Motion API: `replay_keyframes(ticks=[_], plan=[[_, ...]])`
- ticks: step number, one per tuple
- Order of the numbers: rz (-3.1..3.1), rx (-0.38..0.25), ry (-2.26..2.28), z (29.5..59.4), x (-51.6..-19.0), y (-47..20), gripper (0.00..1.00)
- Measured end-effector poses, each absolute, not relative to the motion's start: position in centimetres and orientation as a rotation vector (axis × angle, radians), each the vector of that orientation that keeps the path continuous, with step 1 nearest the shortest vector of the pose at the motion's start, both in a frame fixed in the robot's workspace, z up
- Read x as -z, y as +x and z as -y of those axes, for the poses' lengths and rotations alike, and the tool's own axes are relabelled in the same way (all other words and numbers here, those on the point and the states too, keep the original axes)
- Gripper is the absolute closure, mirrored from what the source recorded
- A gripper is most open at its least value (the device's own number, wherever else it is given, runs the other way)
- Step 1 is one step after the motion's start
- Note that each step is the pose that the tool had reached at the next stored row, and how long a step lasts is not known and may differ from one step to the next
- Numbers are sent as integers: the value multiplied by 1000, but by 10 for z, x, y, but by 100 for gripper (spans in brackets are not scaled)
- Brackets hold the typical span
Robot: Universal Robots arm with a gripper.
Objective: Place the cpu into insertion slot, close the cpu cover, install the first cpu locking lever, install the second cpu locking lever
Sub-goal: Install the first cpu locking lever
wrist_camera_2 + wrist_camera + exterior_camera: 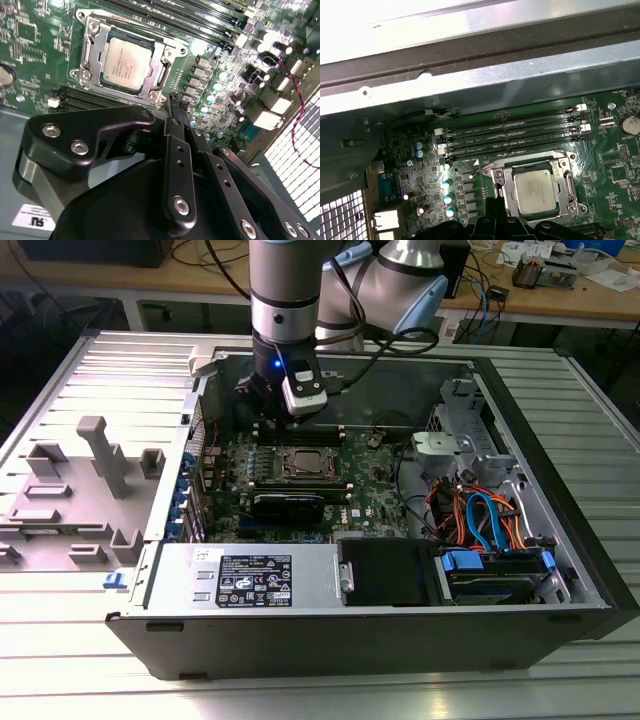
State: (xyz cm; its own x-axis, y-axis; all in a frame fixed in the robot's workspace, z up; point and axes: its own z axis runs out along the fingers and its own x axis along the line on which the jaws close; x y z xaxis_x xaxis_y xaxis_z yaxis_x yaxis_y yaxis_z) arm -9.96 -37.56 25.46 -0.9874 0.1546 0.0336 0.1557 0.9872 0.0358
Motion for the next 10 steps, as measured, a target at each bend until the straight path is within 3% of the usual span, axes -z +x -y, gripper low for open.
replay_keyframes(ticks=[10], plan=[[3104, 58, -195, 376, -255, -118, 89]])
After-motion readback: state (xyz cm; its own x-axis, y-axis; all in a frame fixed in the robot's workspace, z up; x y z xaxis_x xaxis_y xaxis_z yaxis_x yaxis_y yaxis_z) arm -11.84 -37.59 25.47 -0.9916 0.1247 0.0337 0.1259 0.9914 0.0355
